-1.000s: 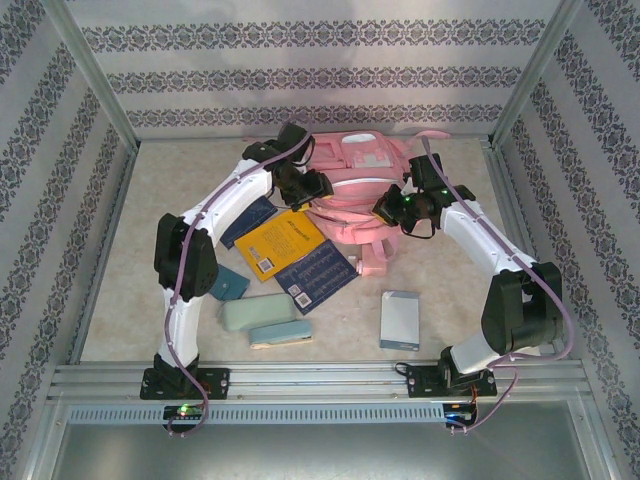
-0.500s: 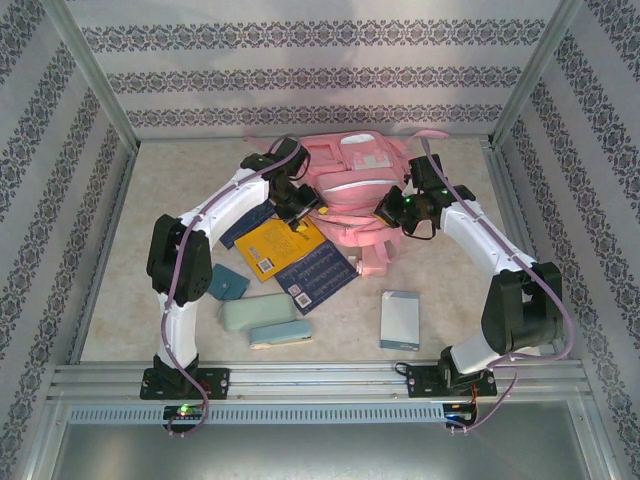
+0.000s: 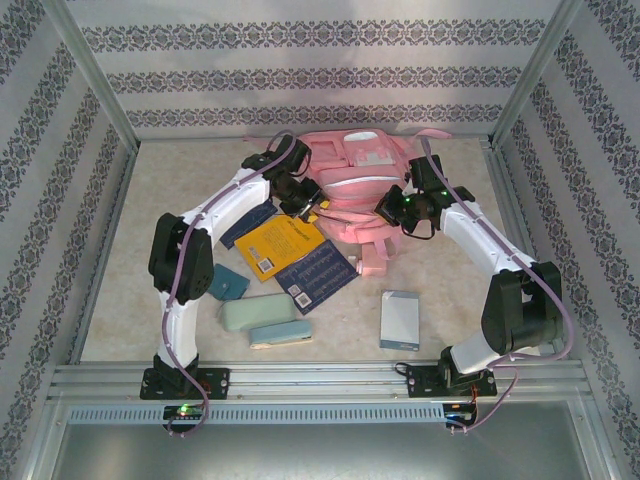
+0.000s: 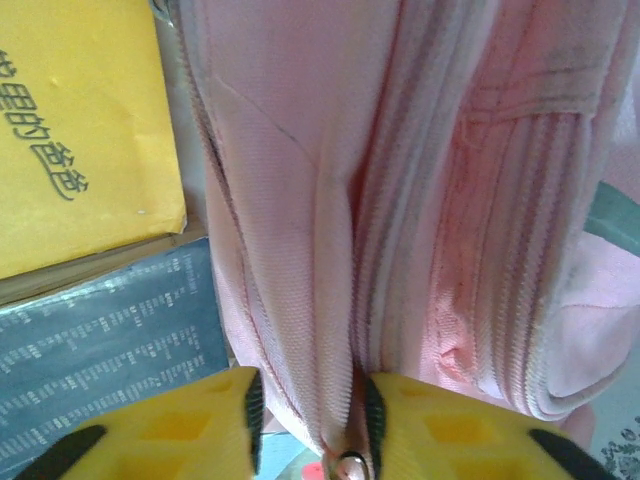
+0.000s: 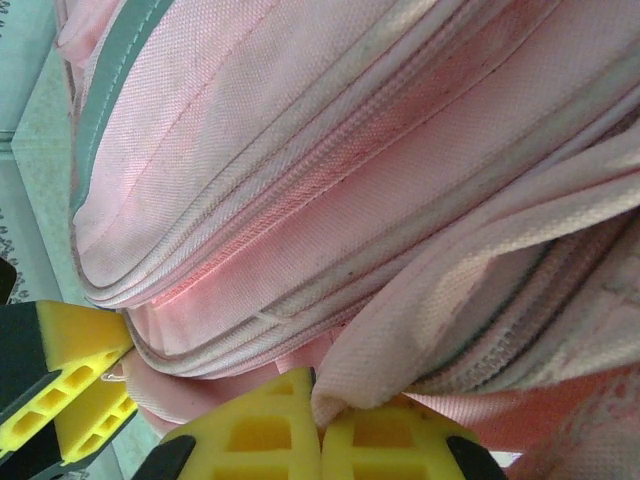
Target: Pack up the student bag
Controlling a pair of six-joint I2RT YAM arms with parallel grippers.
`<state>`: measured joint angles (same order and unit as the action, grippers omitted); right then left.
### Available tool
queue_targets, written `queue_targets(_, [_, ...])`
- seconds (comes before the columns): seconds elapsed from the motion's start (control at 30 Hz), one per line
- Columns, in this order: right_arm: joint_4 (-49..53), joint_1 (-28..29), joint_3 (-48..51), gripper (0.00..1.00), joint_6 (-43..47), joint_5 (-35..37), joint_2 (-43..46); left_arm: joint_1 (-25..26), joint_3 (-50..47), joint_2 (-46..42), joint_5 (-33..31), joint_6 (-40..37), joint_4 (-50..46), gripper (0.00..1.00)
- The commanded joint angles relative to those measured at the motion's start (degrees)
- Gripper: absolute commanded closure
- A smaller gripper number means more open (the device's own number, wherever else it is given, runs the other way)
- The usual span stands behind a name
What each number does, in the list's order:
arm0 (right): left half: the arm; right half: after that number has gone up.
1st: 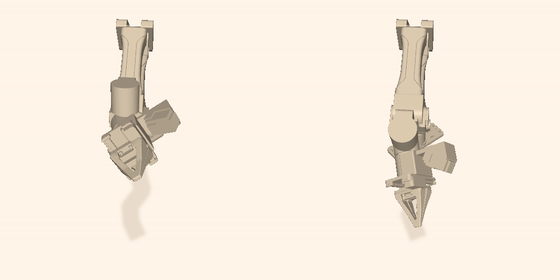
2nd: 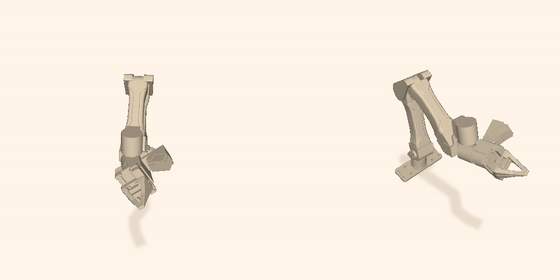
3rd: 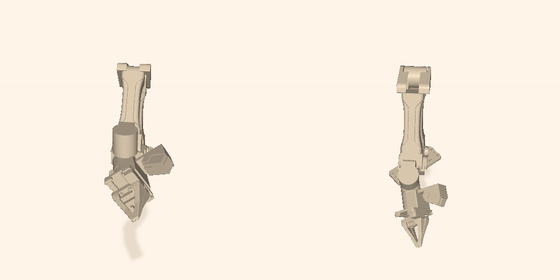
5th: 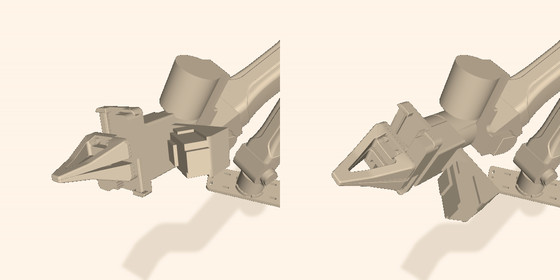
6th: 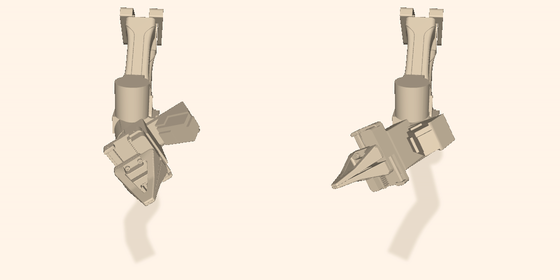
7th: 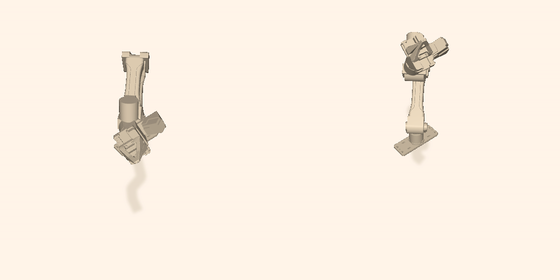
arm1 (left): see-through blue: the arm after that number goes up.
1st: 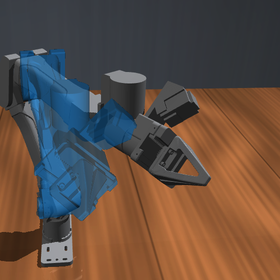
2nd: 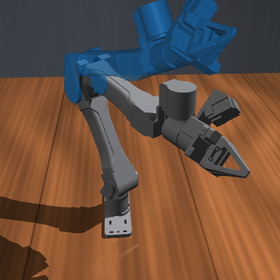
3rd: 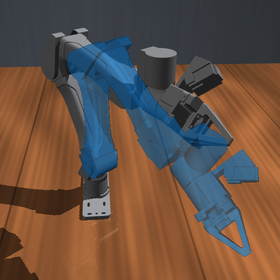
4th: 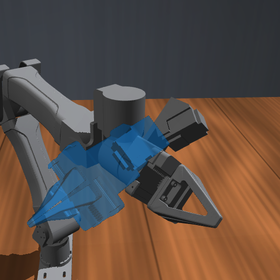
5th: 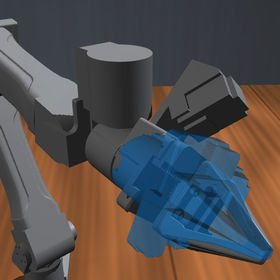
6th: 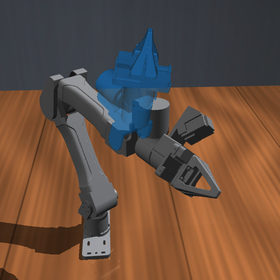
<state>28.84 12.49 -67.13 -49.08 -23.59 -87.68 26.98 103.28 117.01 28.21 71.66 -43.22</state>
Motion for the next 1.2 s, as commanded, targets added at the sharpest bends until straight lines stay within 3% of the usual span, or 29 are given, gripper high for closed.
queue_targets(0.0, [-2.54,1.24,0.14,1.0,1.41,-4.88,3.29,0.02,2.26,1.7,0.41,2.69,6.85,0.73])
queue_targets(0.07, [-2.56,1.27,0.33,1.0,1.49,-4.84,3.42,0.04,2.6,1.71,0.01,3.25,7.01,0.78])
queue_targets(0.17, [-2.24,1.29,0.25,1.0,1.84,-4.37,3.53,0.08,2.4,1.31,-0.53,4.38,7.53,0.97])
queue_targets(0.3, [0.94,1.28,-1.21,1.0,4.31,-1.78,3.79,-0.04,0.88,-0.64,-2.17,6.98,8.98,1.0])
queue_targets(0.4, [3.8,1.43,-2.12,0.69,7.23,1.55,4.79,-0.05,0.47,-2.08,-2.97,9.67,10.23,1.0])
queue_targets(0.53, [4.1,2.63,-1.2,0.54,12.96,7.6,9.16,-0.05,1.9,-3.27,-4.19,12.72,10.13,1.0])
queue_targets(0.6, [0.96,4.42,1.06,0.53,17.12,10.12,12.52,-0.09,3.41,-3.33,-4.96,13.19,8.39,1.0])
queue_targets(0.73, [-4.32,10.68,5.49,0.6,25.32,13.89,18.33,0.09,3.75,-4.41,-5.6,15.33,8.77,1.0])
queue_targets(0.87, [-2.25,15.72,6.04,0.7,22.79,17.45,16.57,0.5,4.55,-4.97,-5.92,16.03,9.23,1.0])
queue_targets(1.03, [-4.59,20.51,6.98,0.66,17.48,21.29,11.91,1.12,4.33,-5.56,-5.92,17.09,9.81,1.0])
queue_targets(1.17, [-5.08,21.17,6.01,0.66,14.87,24.38,7.65,1.54,4.25,-6.21,-6.32,17.63,9.52,1.0])
